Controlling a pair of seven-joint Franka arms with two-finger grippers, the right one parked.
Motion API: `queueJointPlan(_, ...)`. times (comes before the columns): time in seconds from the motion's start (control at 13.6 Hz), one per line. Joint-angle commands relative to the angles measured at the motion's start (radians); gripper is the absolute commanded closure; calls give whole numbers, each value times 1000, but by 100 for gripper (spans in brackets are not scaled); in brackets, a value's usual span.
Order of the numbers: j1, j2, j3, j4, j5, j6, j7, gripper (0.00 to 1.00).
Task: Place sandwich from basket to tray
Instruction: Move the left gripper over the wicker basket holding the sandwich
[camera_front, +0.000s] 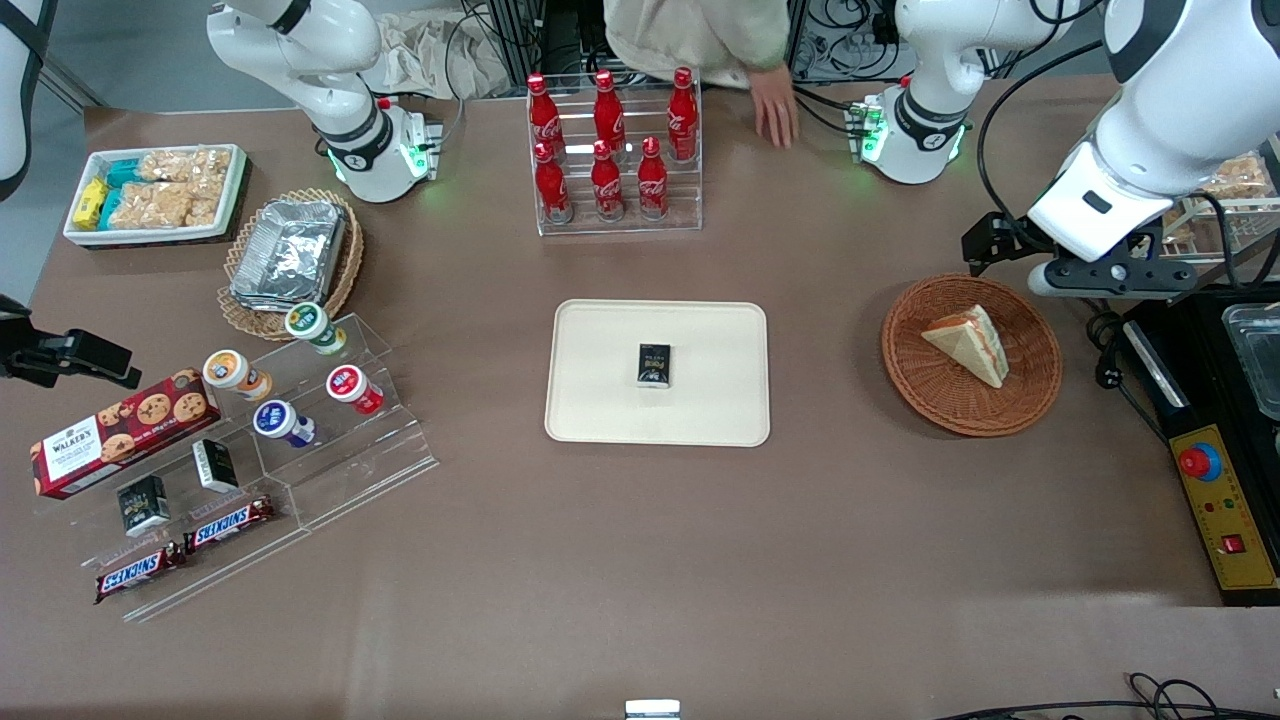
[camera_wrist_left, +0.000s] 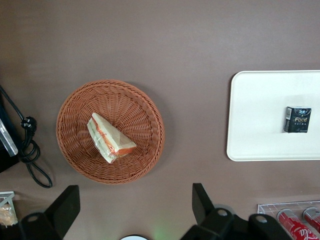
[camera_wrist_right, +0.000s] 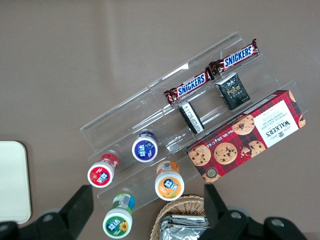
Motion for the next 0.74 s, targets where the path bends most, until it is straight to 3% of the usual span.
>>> queueJointPlan(0.0,1,-21,3,-2,1,1,17,0)
queueJointPlan(0.52,-2,-77,133,-8,-1,-99,-15,0)
queueJointPlan(0.66,0,-90,161,-26,2,-113,-125,0)
